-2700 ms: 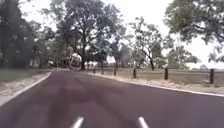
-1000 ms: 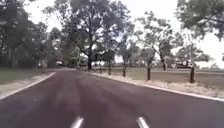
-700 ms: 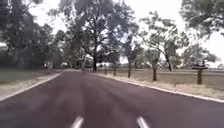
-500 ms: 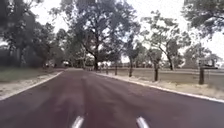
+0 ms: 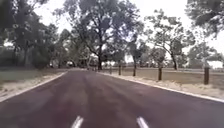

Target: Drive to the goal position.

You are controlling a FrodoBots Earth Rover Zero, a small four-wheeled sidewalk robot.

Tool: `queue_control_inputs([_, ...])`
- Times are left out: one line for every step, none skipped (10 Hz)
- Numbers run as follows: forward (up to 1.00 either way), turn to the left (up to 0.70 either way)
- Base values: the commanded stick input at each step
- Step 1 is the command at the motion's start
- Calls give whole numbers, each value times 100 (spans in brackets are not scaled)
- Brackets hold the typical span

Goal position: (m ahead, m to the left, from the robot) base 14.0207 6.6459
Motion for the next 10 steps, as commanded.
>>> queue_control_inputs([0,60])
queue_control_inputs([0,60])
queue_control_inputs([0,60])
queue_control_inputs([0,60])
queue_control_inputs([0,60])
queue_control_inputs([0,60])
queue_control_inputs([0,60])
queue_control_inputs([0,60])
queue_control_inputs([0,0])
queue_control_inputs([0,0])
